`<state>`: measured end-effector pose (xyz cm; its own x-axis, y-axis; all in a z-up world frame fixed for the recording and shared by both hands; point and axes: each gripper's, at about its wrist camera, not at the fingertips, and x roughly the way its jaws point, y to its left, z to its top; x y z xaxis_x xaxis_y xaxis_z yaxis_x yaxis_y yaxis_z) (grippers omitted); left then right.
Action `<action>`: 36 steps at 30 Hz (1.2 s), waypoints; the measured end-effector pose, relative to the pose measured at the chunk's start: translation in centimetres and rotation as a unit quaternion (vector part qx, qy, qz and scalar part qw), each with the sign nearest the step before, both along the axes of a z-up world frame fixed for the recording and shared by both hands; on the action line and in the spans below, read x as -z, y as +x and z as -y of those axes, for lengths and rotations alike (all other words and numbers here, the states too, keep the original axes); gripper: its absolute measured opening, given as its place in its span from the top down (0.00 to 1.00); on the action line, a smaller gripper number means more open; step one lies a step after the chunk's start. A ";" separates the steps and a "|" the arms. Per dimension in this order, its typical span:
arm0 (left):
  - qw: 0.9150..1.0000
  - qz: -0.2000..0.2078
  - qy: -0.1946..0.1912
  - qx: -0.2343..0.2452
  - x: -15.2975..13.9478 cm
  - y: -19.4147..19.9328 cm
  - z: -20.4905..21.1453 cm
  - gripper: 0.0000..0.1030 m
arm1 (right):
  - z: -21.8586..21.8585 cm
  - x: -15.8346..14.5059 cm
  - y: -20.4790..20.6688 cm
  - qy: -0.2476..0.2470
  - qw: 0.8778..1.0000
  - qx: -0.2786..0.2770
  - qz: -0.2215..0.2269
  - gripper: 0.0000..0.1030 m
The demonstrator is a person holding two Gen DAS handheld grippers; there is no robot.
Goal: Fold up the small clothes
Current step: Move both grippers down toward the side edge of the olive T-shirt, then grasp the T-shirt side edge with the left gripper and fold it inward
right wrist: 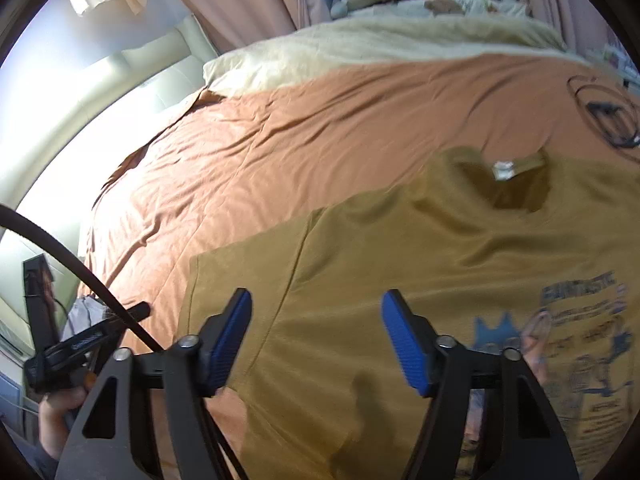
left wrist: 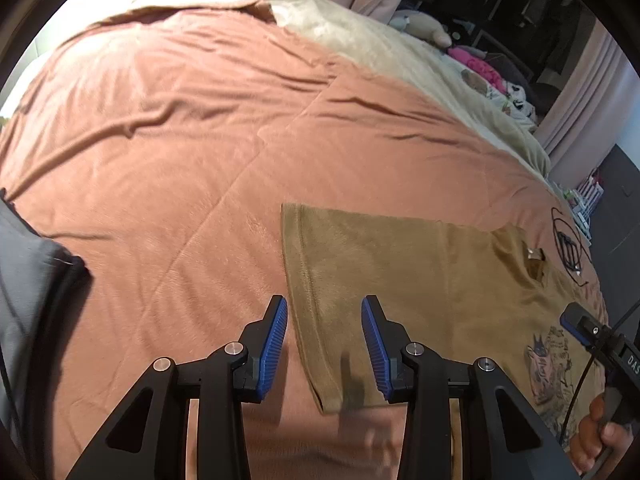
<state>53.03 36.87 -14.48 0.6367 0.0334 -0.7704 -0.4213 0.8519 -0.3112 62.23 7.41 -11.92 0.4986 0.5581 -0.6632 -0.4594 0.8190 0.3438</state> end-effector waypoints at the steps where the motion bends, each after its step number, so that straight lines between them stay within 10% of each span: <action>1: 1.000 -0.003 -0.005 -0.001 0.5 0.4 -0.2 0.60 | -0.4 0.3 0.4 -0.010 1.000 0.004 -0.001 0.50; 13: 0.999 -0.037 -0.025 -0.026 5.0 3.5 -1.5 0.62 | -2.5 3.0 3.4 0.011 0.999 -0.006 -0.050 0.56; 19: 0.999 -0.035 -0.026 -0.015 5.4 4.4 -1.2 0.94 | -2.2 4.4 4.1 0.045 0.995 -0.022 -0.091 0.60; 36: 0.999 0.029 0.001 0.046 -2.6 5.1 2.4 0.95 | -3.4 8.1 5.7 0.085 0.982 -0.053 -0.160 0.96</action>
